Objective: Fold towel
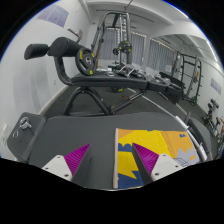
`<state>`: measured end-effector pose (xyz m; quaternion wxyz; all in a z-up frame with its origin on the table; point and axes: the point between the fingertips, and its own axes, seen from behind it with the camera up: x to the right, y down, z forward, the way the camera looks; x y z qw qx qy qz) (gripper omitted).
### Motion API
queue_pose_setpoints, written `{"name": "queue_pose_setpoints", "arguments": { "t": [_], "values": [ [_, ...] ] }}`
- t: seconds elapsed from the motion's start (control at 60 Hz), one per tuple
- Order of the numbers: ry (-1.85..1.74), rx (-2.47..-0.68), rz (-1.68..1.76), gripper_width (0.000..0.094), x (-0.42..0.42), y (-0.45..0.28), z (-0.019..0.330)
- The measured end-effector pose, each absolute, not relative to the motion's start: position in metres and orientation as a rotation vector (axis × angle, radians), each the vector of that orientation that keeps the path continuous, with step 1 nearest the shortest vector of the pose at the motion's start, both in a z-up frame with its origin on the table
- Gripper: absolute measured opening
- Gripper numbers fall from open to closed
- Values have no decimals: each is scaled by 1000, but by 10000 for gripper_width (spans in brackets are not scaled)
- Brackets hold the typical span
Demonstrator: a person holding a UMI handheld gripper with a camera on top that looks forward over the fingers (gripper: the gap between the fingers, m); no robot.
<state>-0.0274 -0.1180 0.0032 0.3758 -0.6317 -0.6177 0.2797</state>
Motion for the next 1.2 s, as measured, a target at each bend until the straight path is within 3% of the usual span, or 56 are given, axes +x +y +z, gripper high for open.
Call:
{"name": "queue_pose_setpoints", "arguments": {
  "t": [0.117, 0.2, 0.233, 0.283, 0.3, 0.483, 0.733, 0.833, 0.933, 1.117, 1.167, 1.2],
  "values": [
    [-1615, -1671, 707, 858, -38, -110, -26],
    [-1600, -1665, 759, 719, -41, -111, -26],
    [-1613, -1647, 746, 569, -41, -107, -26],
    [-1604, -1619, 689, 92, -43, -94, -27],
    [-1591, -1608, 652, 30, -43, -85, -26],
    [-1725, -1616, 715, 9, -38, -116, -14],
    [-1585, -1599, 914, 10, -31, -45, 103],
    [-1529, -1578, 902, 22, -30, 21, 126],
    [-1533, -1562, 841, 26, -30, 81, 109],
    [-1557, -1607, 692, 37, -28, 151, 27],
    [-1579, -1615, 668, 154, -28, 151, 13],
    [-1586, -1622, 642, 372, -27, 155, 8]
  ]
}}
